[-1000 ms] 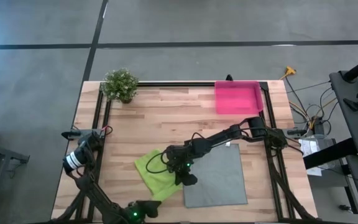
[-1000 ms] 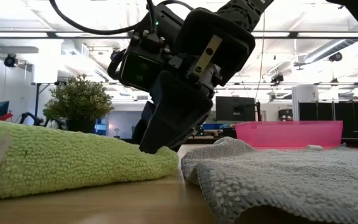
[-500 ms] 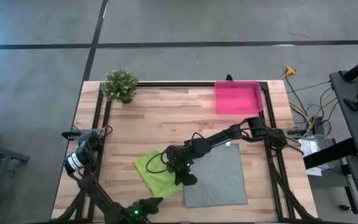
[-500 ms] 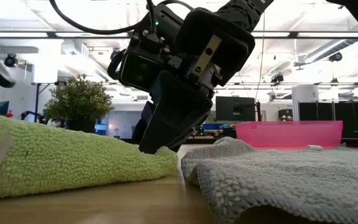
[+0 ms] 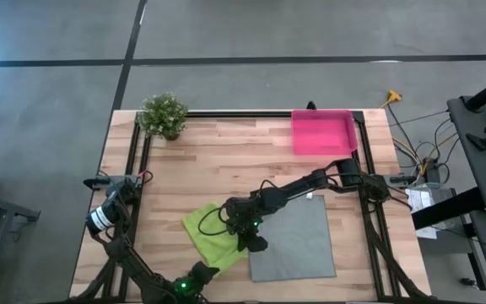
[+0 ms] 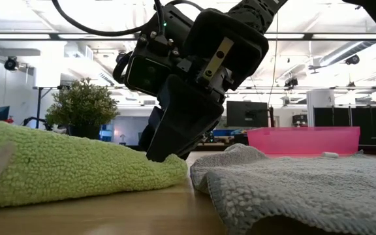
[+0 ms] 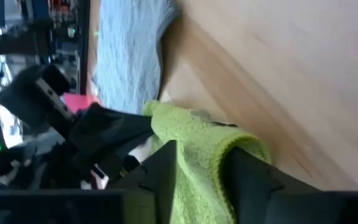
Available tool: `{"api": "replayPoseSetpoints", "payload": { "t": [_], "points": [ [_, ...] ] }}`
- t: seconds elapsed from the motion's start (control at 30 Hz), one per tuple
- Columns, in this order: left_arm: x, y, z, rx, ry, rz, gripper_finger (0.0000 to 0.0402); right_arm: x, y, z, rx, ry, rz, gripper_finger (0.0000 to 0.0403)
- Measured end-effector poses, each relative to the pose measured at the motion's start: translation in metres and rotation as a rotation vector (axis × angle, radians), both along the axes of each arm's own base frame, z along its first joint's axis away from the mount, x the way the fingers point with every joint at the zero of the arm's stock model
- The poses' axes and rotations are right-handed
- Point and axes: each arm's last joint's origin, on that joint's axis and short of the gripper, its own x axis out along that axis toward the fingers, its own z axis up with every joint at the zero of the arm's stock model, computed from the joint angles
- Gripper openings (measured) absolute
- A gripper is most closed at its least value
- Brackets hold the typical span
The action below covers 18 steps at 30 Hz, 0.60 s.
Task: Roll microfiber towels into tight, uniform cylinder then place into a basket
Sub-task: Roll the green microfiber cloth
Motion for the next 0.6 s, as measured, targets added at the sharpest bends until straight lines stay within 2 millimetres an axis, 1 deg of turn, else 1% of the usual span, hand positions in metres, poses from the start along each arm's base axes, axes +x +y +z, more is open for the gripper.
{"api": "replayPoseSetpoints", "payload": {
  "t": [0.13,0.27,0.43,0.53,0.6],
  "points": [
    [0.005,0.004,-0.001,-0.086,-0.049,0.081,0.0059,0.0,0.0,0.0,0.001,0.002,-0.002,0.0008],
    [0.007,0.006,-0.002,-0.289,-0.128,0.223,0.0011,0.0,0.0,0.0,0.003,0.004,-0.006,0.0008],
    [0.006,0.006,-0.006,-0.601,-0.253,0.442,0.0003,0.002,0.0,0.001,0.016,0.012,-0.031,0.0008],
    [0.004,0.005,-0.008,-0.826,-0.353,0.594,0.0001,0.003,0.0,0.002,0.029,0.023,-0.054,0.0008],
    [0.0,0.006,-0.013,-0.967,-0.412,0.681,0.0001,0.003,0.0,0.002,0.034,0.029,-0.063,0.0008]
  ]
}}
